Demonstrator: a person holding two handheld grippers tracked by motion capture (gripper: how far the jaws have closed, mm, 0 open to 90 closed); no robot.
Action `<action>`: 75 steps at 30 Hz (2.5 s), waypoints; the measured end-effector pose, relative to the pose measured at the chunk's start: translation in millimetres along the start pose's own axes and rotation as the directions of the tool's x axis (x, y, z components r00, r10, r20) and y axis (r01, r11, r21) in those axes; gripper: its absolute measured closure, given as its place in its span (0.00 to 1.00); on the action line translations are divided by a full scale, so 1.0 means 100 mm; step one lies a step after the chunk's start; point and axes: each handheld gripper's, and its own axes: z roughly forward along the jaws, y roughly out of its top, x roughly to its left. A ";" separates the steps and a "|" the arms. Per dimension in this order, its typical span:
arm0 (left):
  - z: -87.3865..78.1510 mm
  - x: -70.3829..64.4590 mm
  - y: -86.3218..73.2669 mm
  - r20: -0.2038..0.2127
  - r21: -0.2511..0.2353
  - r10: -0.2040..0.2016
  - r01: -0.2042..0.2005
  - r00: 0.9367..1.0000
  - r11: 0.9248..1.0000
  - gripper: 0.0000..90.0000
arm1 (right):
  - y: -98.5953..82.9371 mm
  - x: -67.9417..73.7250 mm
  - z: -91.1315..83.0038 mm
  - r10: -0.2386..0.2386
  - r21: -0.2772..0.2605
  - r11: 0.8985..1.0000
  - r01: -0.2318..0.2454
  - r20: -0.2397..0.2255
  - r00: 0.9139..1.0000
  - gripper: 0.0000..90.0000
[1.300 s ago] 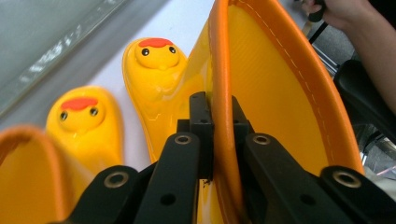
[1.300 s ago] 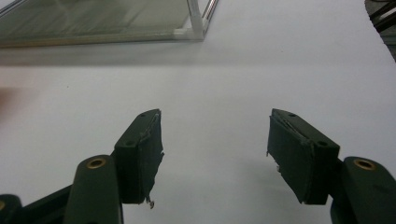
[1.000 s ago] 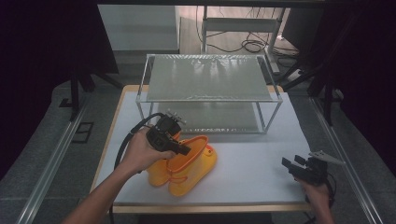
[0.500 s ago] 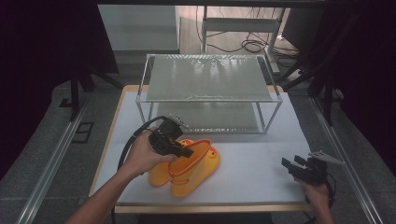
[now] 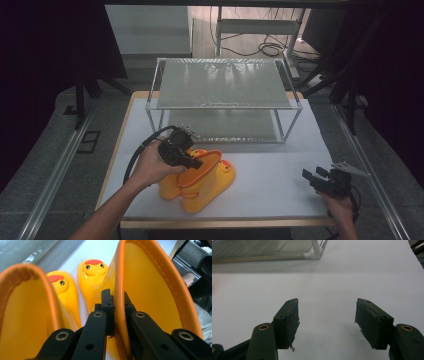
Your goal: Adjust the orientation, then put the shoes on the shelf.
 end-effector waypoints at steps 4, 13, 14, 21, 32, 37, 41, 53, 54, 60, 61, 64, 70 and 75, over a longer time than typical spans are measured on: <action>-0.03 0.02 -0.04 -0.018 0.007 0.003 -0.002 1.000 1.000 0.96 | 0.00 0.01 0.01 -0.001 -0.002 1.000 0.001 -0.001 1.000 0.39; -0.17 -0.01 -0.01 -0.006 -0.036 0.009 -0.009 1.000 0.999 0.88 | 0.00 0.02 0.01 0.001 0.001 1.000 -0.001 -0.002 1.000 0.39; -0.17 -0.03 0.00 -0.006 -0.037 0.008 -0.008 1.000 0.999 0.84 | 0.00 0.02 0.01 0.000 0.001 1.000 0.000 -0.002 1.000 0.39; -0.26 -0.07 0.06 0.009 -0.046 0.015 -0.015 1.000 0.999 0.64 | 0.00 0.01 0.00 0.007 -0.004 1.000 -0.007 -0.001 1.000 0.39; -0.51 -0.04 0.05 0.016 -0.091 -0.007 0.008 1.000 0.996 0.53 | 0.00 0.00 0.00 0.005 -0.007 1.000 -0.005 0.001 1.000 0.39; -0.55 0.00 0.01 0.018 -0.094 -0.023 0.025 1.000 0.995 0.50 | 0.00 0.01 0.00 0.005 -0.005 1.000 -0.005 0.001 1.000 0.39; -0.59 0.03 -0.01 0.018 -0.091 -0.036 0.038 0.999 0.995 0.47 | 0.00 0.01 0.00 0.003 -0.005 1.000 -0.003 0.001 1.000 0.39; -0.61 0.11 -0.08 0.057 -0.089 -0.076 0.081 0.995 0.993 0.44 | 0.00 -0.01 -0.02 0.006 -0.005 1.000 -0.006 0.006 1.000 0.39; -0.62 0.12 -0.09 0.061 -0.088 -0.078 0.083 0.995 0.993 0.43 | -0.01 -0.01 -0.02 0.004 -0.004 1.000 -0.003 0.007 1.000 0.39; -0.62 0.15 -0.13 0.062 -0.063 -0.088 0.092 0.994 0.994 0.39 | 0.00 -0.01 -0.02 0.011 -0.001 1.000 -0.011 0.010 1.000 0.39; -0.61 0.16 -0.13 0.064 -0.056 -0.089 0.093 0.994 0.994 0.38 | -0.01 0.00 -0.01 0.010 0.002 1.000 -0.010 0.010 1.000 0.39; -0.56 0.16 -0.14 0.065 -0.039 -0.090 0.093 0.994 0.995 0.37 | -0.01 0.01 0.01 0.005 0.007 1.000 -0.005 0.008 1.000 0.39; -0.43 0.18 -0.14 0.053 -0.001 -0.098 0.098 0.994 0.995 0.36 | -0.01 0.01 0.01 0.008 0.009 1.000 -0.008 0.007 1.000 0.39; -0.31 0.16 -0.13 0.035 0.029 -0.094 0.093 0.995 0.995 0.37 | -0.01 0.01 0.01 0.010 0.012 1.000 -0.010 0.007 1.000 0.39</action>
